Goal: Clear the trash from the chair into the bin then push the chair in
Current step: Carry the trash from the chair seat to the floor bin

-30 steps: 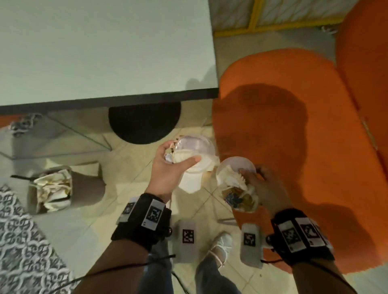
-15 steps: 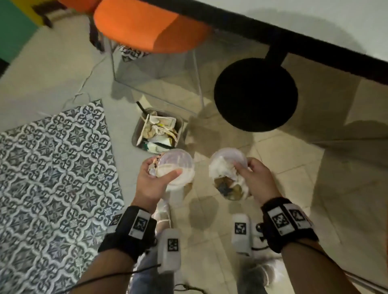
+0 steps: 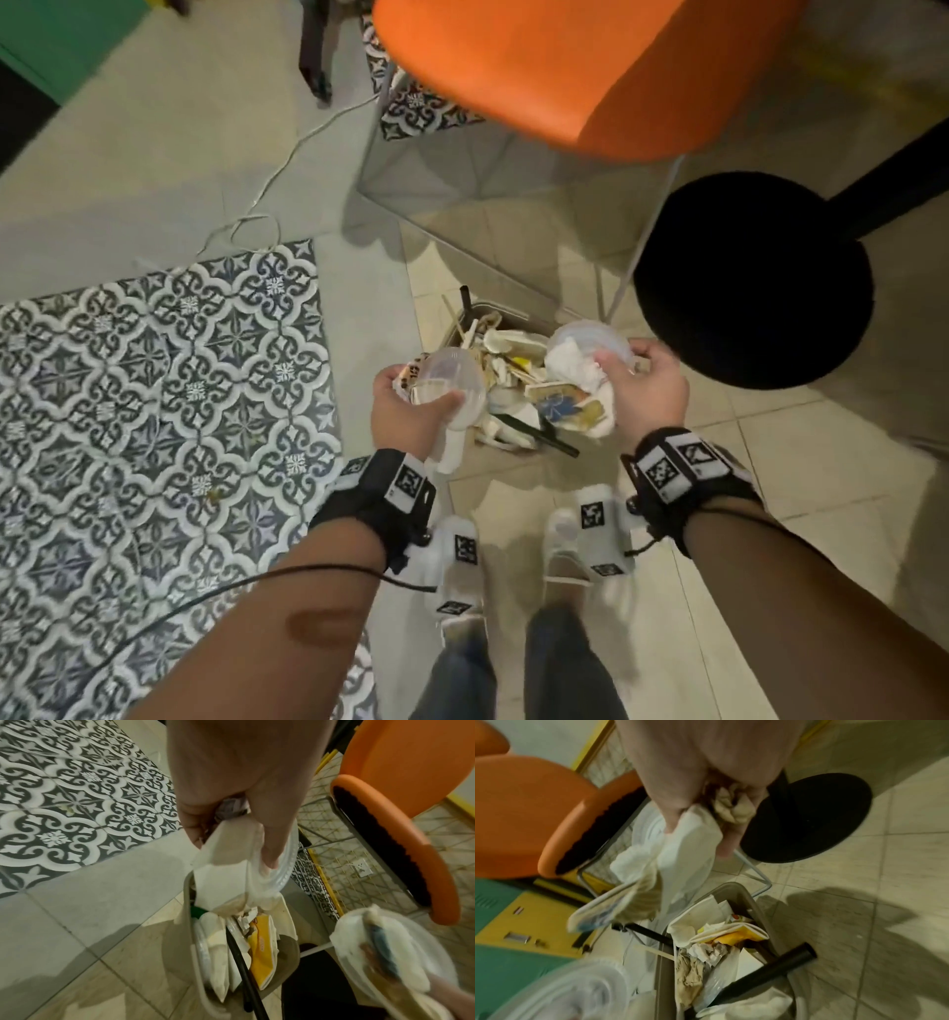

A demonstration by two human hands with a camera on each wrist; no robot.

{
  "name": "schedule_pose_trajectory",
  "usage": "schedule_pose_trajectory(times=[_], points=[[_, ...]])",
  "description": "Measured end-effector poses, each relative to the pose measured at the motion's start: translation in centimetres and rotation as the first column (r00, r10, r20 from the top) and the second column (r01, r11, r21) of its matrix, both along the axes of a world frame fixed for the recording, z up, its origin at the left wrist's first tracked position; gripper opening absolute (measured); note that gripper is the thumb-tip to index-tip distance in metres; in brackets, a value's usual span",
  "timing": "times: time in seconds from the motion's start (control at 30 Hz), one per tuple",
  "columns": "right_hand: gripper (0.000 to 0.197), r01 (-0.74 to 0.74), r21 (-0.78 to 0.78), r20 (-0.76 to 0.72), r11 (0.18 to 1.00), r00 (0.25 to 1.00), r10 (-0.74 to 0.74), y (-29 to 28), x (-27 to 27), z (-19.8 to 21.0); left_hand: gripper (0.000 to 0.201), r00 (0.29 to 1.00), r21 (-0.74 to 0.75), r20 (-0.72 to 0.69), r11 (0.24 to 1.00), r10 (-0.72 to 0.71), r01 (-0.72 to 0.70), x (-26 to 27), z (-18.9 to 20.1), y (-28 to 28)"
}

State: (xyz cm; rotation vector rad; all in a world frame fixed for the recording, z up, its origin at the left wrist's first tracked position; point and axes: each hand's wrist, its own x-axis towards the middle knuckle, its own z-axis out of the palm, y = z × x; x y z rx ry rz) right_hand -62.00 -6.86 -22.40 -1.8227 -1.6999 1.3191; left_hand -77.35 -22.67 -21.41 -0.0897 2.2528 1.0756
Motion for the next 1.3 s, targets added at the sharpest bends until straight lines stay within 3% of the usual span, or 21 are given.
schedule_pose_trajectory(times=[0.1, 0.2, 0.27, 0.37, 0.5, 0.63, 0.73, 0.87, 0.97, 1.07, 1.3], points=[[0.031, -0.064, 0.234, 0.015, 0.97, 0.998, 0.062, 1.4, -3.0, -2.1, 0.062, 0.996, -0.068, -0.084, 0.998, -0.002, -0.004, -1.4, -3.0, 1.9], [0.027, -0.192, 0.41, 0.018, 0.892, 0.979, 0.202, 1.7, -5.4, -4.1, 0.06, 0.976, -0.12, -0.207, 0.992, -0.061, 0.037, -2.1, -5.8, 2.8], [0.028, -0.339, 0.481, 0.121, 0.809, 0.939, 0.322, 1.2, -6.2, -5.5, 0.057, 0.951, -0.154, -0.28, 0.984, -0.132, 0.091, -1.7, -7.1, 3.3], [0.037, -0.523, 0.525, 0.23, 0.671, 0.847, 0.48, 0.1, -6.1, -8.1, 0.061, 0.914, -0.222, -0.324, 0.959, -0.243, 0.176, -0.5, -8.5, 3.9], [0.043, -0.621, 0.501, 0.312, 0.602, 0.779, 0.543, -0.7, -5.8, -10.4, 0.076, 0.883, -0.273, -0.309, 0.922, -0.354, 0.274, 1.0, -9.9, 4.9], [0.045, -0.607, 0.445, 0.314, 0.659, 0.795, 0.52, -1.3, -6.3, -11.5, 0.083, 0.903, -0.267, -0.248, 0.921, -0.35, 0.284, 1.5, -10.9, 5.7], [0.046, -0.561, 0.377, 0.328, 0.737, 0.825, 0.461, -2.1, -6.2, -12.2, 0.086, 0.877, -0.27, -0.235, 0.895, -0.419, 0.356, 1.5, -11.9, 5.5], [0.05, -0.499, 0.195, 0.331, 0.845, 0.844, 0.422, -2.7, -6.1, -12.6, 0.085, 0.747, -0.334, -0.253, 0.78, -0.615, 0.529, 1.1, -12.5, 4.5], [0.05, -0.492, 0.1, 0.298, 0.865, 0.844, 0.446, -2.1, -6.1, -12.3, 0.08, 0.607, -0.459, -0.244, 0.641, -0.756, 0.615, 0.4, -12.4, 4.1], [0.054, -0.491, 0.047, 0.228, 0.87, 0.853, 0.469, -1.7, -5.6, -11.9, 0.078, 0.539, -0.49, -0.253, 0.587, -0.803, 0.644, 0.0, -11.7, 4.2], [0.059, -0.461, 0.119, 0.175, 0.879, 0.882, 0.439, -2.6, -4.8, -12.5, 0.075, 0.536, -0.409, -0.318, 0.623, -0.782, 0.667, 0.4, -12.5, 3.6]])
